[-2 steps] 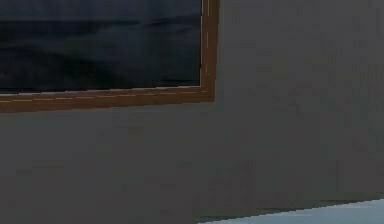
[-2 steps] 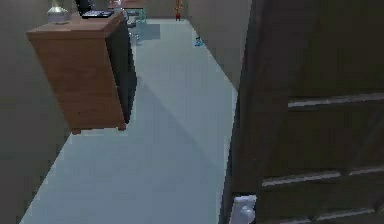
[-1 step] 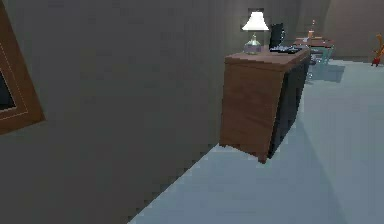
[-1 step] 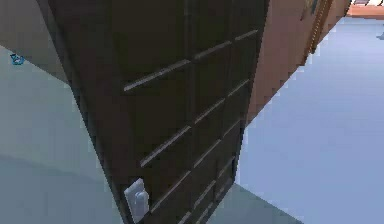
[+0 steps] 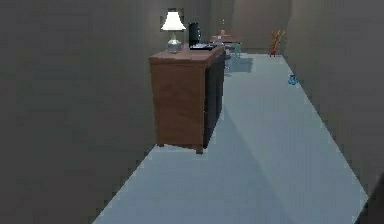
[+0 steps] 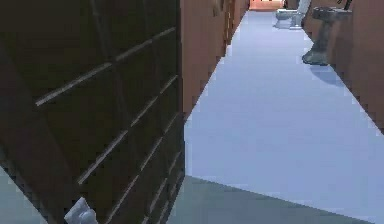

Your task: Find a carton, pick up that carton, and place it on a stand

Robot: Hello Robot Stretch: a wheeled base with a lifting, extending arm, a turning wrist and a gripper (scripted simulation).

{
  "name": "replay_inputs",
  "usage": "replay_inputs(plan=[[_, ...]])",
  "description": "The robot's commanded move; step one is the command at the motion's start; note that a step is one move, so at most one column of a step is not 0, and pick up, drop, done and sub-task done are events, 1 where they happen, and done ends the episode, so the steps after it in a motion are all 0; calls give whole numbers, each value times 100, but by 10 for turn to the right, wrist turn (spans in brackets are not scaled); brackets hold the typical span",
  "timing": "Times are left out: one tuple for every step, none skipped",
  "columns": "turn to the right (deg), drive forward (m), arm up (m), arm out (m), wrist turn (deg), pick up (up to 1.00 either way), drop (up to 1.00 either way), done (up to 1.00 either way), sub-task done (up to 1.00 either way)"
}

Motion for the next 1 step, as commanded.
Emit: replay_inputs(plan=[[0, 15, 0, 0, 0, 0, 0, 0, 0]])
